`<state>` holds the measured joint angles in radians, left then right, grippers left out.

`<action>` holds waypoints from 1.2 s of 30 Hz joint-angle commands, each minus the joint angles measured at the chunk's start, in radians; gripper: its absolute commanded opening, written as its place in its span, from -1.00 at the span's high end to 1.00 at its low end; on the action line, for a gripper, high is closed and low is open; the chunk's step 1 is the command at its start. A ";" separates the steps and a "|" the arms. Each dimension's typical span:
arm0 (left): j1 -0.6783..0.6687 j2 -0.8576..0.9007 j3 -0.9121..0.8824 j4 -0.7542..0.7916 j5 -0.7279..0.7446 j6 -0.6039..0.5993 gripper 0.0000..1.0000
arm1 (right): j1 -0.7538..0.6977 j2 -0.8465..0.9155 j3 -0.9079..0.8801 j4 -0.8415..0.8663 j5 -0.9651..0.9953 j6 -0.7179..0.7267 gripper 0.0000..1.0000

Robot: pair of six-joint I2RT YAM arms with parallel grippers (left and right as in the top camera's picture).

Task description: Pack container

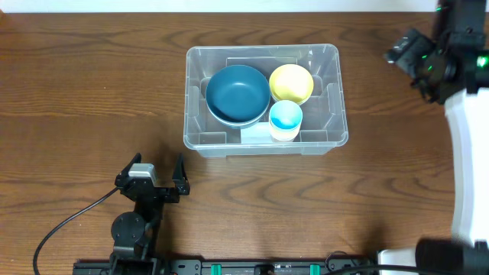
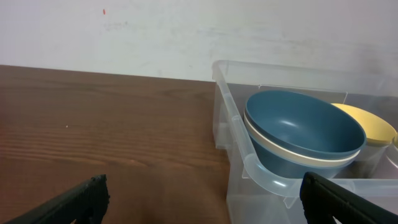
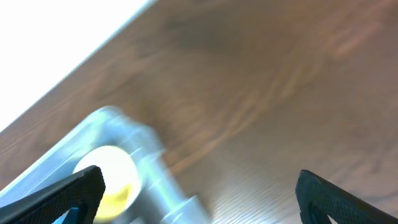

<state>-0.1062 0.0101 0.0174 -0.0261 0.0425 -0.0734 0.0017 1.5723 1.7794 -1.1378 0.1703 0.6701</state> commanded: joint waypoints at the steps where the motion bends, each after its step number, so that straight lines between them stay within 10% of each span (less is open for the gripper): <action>1: 0.005 -0.006 -0.013 -0.045 -0.020 0.016 -0.96 | 0.114 -0.094 -0.002 -0.006 0.009 0.005 -0.99; 8: 0.005 -0.006 -0.013 -0.045 -0.020 0.016 -0.96 | 0.287 -0.316 -0.179 0.068 0.103 -0.040 -0.99; 18: 0.005 -0.006 -0.013 -0.045 -0.020 0.016 -0.96 | 0.205 -0.722 -0.824 0.775 -0.227 -0.385 -0.99; 36: 0.005 -0.006 -0.013 -0.045 -0.020 0.016 -0.96 | 0.068 -1.257 -1.640 1.510 -0.376 -0.459 -0.98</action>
<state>-0.1062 0.0101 0.0212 -0.0322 0.0425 -0.0704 0.0807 0.3561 0.2005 0.3515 -0.1955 0.2306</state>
